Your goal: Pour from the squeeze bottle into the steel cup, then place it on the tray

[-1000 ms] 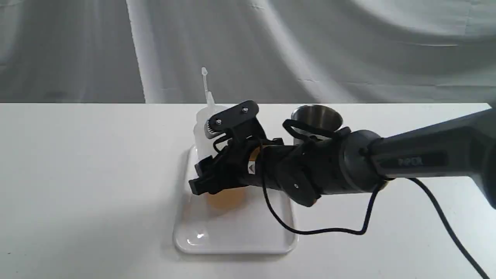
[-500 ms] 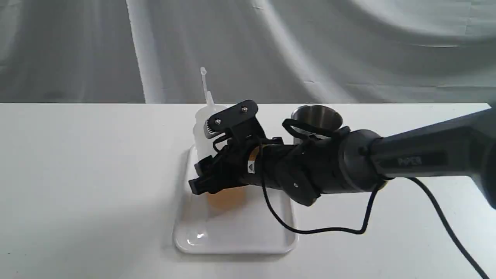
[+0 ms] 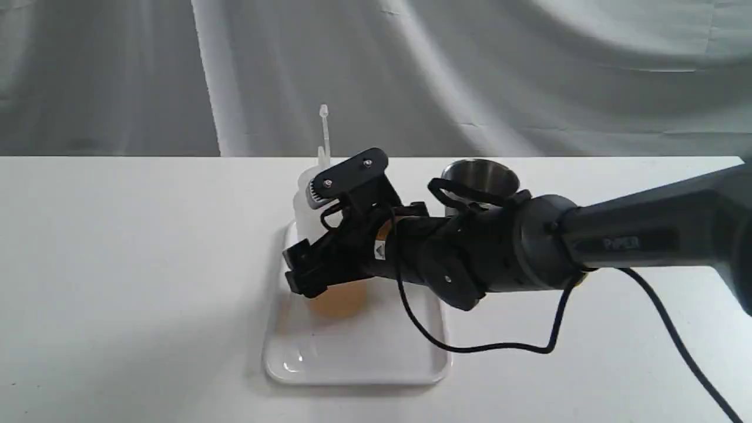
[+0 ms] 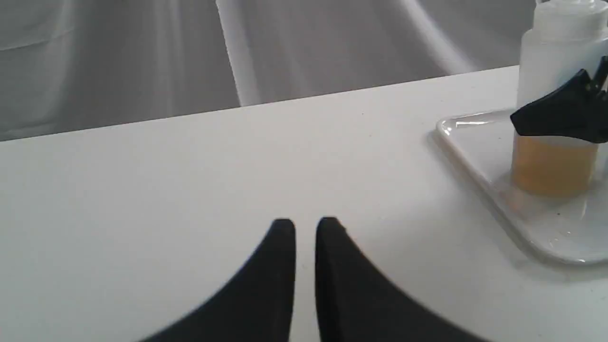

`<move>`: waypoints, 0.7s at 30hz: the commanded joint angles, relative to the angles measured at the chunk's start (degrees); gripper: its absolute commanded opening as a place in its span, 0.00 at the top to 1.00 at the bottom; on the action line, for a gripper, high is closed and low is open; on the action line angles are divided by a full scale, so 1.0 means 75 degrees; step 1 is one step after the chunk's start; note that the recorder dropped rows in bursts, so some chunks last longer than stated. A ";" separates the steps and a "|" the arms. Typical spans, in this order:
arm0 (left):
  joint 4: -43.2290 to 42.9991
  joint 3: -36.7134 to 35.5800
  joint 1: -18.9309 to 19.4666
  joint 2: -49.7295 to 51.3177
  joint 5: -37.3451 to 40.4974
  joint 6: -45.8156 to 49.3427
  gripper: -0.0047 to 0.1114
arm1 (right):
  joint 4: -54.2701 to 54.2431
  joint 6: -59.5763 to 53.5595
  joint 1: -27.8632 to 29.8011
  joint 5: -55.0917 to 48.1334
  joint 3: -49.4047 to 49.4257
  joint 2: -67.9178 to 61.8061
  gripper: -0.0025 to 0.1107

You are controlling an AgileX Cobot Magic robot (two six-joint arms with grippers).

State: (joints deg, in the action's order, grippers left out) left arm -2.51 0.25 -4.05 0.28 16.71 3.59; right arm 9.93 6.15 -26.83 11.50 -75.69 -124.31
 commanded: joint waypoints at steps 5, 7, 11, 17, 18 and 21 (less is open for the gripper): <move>-0.0004 -0.0034 -0.0024 -0.0038 -0.0050 -0.0013 0.89 | -0.0006 -0.0071 0.0027 0.0109 -0.0019 0.0093 0.18; -0.0004 -0.0034 -0.0024 -0.0038 -0.0050 -0.0013 0.89 | -0.0006 -0.0071 0.0027 0.0092 -0.0019 0.0134 0.18; -0.0004 -0.0034 -0.0024 -0.0038 -0.0050 -0.0013 0.89 | -0.0006 -0.0071 0.0011 0.0092 -0.0019 0.0294 0.18; -0.0004 -0.0034 -0.0024 -0.0038 -0.0050 -0.0013 0.89 | -0.0006 -0.0071 0.0011 0.0092 -0.0019 0.0678 0.18; -0.0004 -0.0034 -0.0024 -0.0038 -0.0050 -0.0013 0.89 | -0.0006 -0.0071 0.0011 0.0092 -0.0019 0.0741 0.18; -0.0004 -0.0034 -0.0024 -0.0038 -0.0050 -0.0013 0.89 | 0.0012 0.0012 0.0011 0.0092 -0.0019 0.0950 0.18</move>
State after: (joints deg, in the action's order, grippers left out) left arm -2.51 0.25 -4.05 0.28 16.71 3.59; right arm 9.93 6.03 -26.83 11.50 -75.69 -118.55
